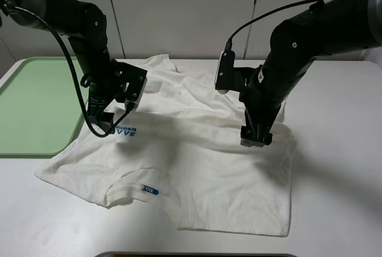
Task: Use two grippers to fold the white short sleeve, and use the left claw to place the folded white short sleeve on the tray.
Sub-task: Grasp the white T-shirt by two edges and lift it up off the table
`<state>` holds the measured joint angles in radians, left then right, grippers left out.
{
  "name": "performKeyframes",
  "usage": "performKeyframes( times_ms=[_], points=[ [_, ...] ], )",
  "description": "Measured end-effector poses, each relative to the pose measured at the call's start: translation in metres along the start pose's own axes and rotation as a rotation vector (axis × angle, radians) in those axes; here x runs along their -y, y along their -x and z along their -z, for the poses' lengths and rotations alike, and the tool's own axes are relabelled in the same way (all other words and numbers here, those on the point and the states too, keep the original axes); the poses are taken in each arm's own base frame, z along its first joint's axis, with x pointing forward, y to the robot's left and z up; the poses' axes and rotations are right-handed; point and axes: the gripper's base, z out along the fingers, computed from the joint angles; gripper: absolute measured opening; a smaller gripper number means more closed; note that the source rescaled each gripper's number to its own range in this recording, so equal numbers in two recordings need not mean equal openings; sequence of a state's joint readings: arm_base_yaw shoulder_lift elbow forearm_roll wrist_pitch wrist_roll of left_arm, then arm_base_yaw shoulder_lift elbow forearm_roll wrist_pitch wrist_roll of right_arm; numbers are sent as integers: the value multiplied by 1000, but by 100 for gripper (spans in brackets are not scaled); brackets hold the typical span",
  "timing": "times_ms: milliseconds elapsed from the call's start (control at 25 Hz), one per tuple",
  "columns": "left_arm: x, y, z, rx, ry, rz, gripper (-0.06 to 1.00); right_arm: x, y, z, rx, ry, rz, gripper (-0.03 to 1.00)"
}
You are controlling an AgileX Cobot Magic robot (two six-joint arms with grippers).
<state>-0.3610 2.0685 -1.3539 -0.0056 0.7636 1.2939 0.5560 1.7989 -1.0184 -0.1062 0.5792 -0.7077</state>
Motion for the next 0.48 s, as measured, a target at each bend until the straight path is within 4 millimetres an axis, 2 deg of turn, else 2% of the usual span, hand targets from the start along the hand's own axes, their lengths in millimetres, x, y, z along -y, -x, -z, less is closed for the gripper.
performKeyframes(
  times_ms=[320,480],
  points=[
    [-1,0,-5,2,6,-3,87,12,-15,-2,-16,2,-67,100],
    [-1,0,-5,2,6,-3,87,6,-18,-21,-70,66,-75,100]
  ],
)
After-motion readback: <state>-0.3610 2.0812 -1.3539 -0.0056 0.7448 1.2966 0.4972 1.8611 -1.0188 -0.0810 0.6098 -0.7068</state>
